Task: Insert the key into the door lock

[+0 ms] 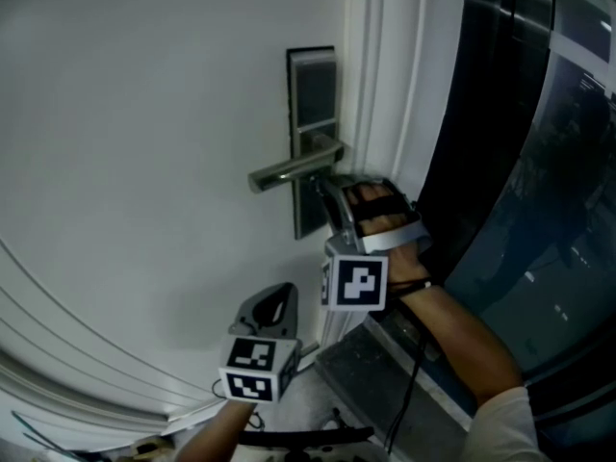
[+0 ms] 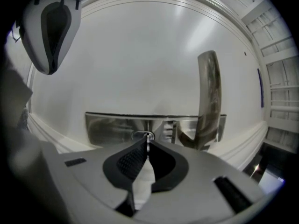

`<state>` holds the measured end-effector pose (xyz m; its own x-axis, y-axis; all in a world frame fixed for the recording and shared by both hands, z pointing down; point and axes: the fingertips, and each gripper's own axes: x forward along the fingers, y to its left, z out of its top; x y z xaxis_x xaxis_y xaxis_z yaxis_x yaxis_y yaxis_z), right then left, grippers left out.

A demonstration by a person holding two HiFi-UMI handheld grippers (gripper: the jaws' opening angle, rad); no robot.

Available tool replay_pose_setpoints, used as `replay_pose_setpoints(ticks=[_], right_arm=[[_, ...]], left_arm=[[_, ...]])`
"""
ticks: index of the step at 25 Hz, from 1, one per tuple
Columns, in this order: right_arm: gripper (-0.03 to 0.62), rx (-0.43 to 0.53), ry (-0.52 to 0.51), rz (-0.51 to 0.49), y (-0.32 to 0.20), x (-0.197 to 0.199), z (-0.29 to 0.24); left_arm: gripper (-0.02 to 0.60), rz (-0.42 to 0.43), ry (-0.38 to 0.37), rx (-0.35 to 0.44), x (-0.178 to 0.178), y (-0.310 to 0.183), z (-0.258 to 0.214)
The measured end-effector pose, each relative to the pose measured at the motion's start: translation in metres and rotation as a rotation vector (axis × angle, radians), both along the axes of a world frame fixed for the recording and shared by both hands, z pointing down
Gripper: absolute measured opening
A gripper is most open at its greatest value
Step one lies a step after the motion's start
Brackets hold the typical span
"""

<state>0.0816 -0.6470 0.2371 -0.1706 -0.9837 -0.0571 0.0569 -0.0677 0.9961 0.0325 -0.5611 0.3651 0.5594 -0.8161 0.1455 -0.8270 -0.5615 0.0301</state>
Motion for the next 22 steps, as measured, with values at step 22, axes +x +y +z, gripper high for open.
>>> replay_pose_setpoints(ticks=[22], right_arm=[[0.035, 0.001, -0.086, 0.026, 0.01, -0.002, 0.001]], left_arm=[[0.003, 0.03, 0.013, 0.009, -0.011, 0.015, -0.006]])
